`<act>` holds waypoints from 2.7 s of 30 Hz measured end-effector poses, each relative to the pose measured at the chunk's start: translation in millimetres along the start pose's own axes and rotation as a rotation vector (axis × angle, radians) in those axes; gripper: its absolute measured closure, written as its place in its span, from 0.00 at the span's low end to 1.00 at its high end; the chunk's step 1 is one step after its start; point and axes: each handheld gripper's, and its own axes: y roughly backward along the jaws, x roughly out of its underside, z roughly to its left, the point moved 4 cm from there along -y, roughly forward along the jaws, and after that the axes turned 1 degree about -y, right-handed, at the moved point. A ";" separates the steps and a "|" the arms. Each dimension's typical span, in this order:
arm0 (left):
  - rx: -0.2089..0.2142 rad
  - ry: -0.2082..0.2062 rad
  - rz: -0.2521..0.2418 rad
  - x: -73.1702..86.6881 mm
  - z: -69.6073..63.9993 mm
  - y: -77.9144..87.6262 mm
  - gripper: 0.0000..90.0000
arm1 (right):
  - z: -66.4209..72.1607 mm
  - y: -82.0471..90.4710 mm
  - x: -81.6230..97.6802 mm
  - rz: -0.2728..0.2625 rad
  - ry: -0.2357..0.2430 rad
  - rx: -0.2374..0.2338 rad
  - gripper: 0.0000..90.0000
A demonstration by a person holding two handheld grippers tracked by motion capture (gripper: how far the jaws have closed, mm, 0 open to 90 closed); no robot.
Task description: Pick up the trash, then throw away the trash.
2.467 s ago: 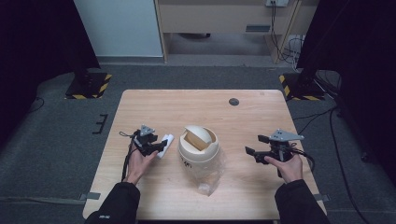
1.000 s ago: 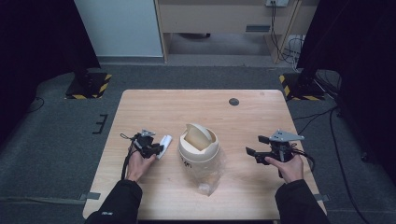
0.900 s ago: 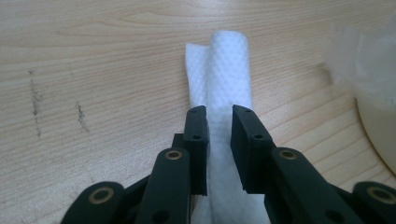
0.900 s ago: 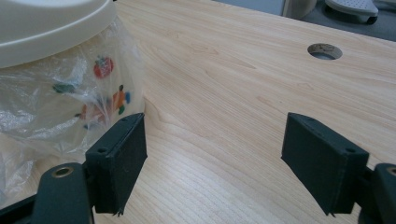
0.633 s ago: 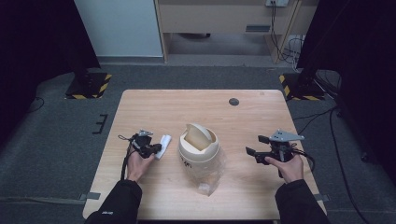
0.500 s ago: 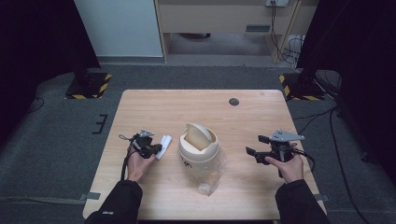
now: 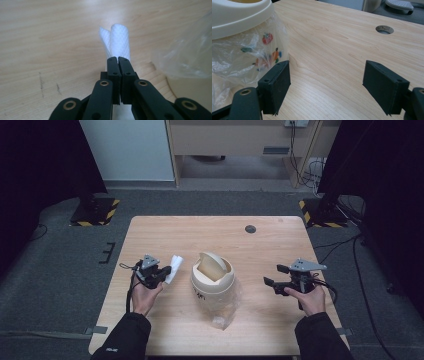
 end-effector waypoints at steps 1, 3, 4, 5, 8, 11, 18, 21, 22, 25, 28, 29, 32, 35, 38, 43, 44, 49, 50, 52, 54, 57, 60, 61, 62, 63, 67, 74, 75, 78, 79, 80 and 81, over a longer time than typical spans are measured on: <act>0.000 0.000 0.000 0.0 0.0 0.0 0.98 | 0.0 0.0 0.0 0.000 0.000 0.000 0.24; -0.007 -0.003 -0.074 -9.9 -0.5 12.7 0.98 | -0.2 0.1 -0.7 -0.006 -0.003 0.001 0.25; -0.007 -0.002 -0.100 -13.6 -0.8 16.5 0.98 | -0.3 0.1 -0.8 -0.007 -0.003 0.000 0.24; -0.007 -0.002 -0.100 -13.6 -0.8 16.5 0.98 | -0.3 0.1 -0.8 -0.007 -0.003 0.000 0.24; 0.001 -0.025 -0.189 -28.5 -4.7 28.7 0.98 | -1.3 1.1 -2.3 -0.014 -0.009 -0.002 0.25; -0.003 -0.047 -0.218 -33.6 -7.6 33.3 0.98 | -2.1 2.3 -4.7 -0.030 -0.012 -0.001 0.25; 0.028 -0.061 -0.313 -49.9 -17.6 51.1 0.98 | -3.0 7.9 -12.1 -0.086 -0.020 0.000 0.24; 0.037 -0.062 -0.328 -52.5 -20.2 54.5 0.98 | -3.4 9.3 -13.4 -0.095 -0.025 0.001 0.24; 0.039 -0.065 -0.332 -53.3 -21.1 55.8 0.98 | -3.9 10.1 -14.4 -0.103 -0.027 0.004 0.24; 0.054 -0.062 -0.357 -58.4 -25.0 61.3 0.98 | -4.4 11.5 -16.0 -0.111 -0.033 0.012 0.22; 0.074 -0.060 -0.394 -65.2 -30.1 68.2 0.98 | -5.2 13.4 -18.7 -0.127 -0.039 0.022 0.21; 0.079 -0.062 -0.404 -67.1 -32.0 70.3 0.98 | -5.1 14.6 -20.4 -0.140 -0.043 0.024 0.21; 0.092 -0.075 -0.428 -71.6 -37.5 75.5 0.98 | -5.7 18.7 -25.8 -0.180 -0.044 0.028 0.21; 0.104 -0.088 -0.458 -76.8 -44.4 81.4 0.98 | -5.3 23.6 -32.1 -0.213 -0.050 0.036 0.22; 0.116 -0.105 -0.497 -83.8 -51.9 89.2 0.98 | -3.2 26.9 -36.8 -0.232 -0.042 0.031 0.23; 0.135 -0.110 -0.522 -88.8 -58.2 94.7 0.98 | -0.5 31.9 -46.1 -0.291 -0.039 0.025 0.24; 0.139 -0.112 -0.525 -89.8 -59.7 95.5 0.98 | -0.2 32.8 -47.7 -0.298 -0.042 0.024 0.24; 0.156 -0.124 -0.544 -94.0 -68.2 98.9 0.98 | 0.2 36.4 -52.9 -0.314 -0.039 0.025 0.26; 0.158 -0.127 -0.548 -94.7 -69.7 99.4 0.98 | 0.4 39.3 -56.0 -0.329 -0.049 0.022 0.28; 0.166 -0.138 -0.556 -96.7 -74.6 100.1 0.98 | 0.0 41.3 -58.8 -0.340 -0.046 0.024 0.28; 0.176 -0.139 -0.562 -98.2 -79.0 100.2 0.98 | 1.2 45.8 -65.3 -0.361 -0.044 0.017 0.29; 0.197 -0.163 -0.565 -101.3 -89.8 99.4 0.98 | 4.7 49.7 -72.7 -0.384 -0.038 0.008 0.31; 0.206 -0.168 -0.568 -103.0 -95.2 98.4 0.98 | 8.6 51.5 -78.7 -0.397 -0.028 0.010 0.33; 0.209 -0.175 -0.566 -104.1 -97.4 97.8 0.98 | 8.6 51.5 -78.7 -0.397 -0.028 0.010 0.33; 0.211 -0.179 -0.566 -105.1 -99.0 97.4 0.98 | 11.1 51.8 -81.9 -0.406 -0.021 0.010 0.34; 0.213 -0.183 -0.569 -106.4 -100.9 97.3 0.98 | 11.1 51.8 -81.9 -0.406 -0.021 0.010 0.34; 0.225 -0.188 -0.574 -110.9 -107.4 97.5 0.98 | 18.5 53.4 -89.9 -0.419 -0.017 -0.004 0.35; 0.253 -0.207 -0.575 -118.5 -120.3 92.3 0.98 | 24.1 56.8 -107.4 -0.456 -0.018 -0.024 0.37; 0.259 -0.211 -0.575 -118.8 -123.3 91.0 0.98 | 25.1 56.9 -109.1 -0.461 -0.015 -0.028 0.38; 0.275 -0.219 -0.572 -118.7 -131.2 87.3 0.98 | 32.1 56.5 -113.6 -0.469 -0.015 -0.059 0.39; 0.279 -0.220 -0.572 -118.7 -133.3 86.3 0.98 | 34.4 56.0 -114.3 -0.462 -0.009 -0.067 0.40; 0.288 -0.234 -0.567 -118.8 -139.4 83.2 0.98 | 38.5 54.8 -116.0 -0.455 0.002 -0.076 0.40; 0.288 -0.234 -0.567 -118.8 -139.4 83.2 0.98 | 38.5 54.8 -116.0 -0.455 0.002 -0.076 0.40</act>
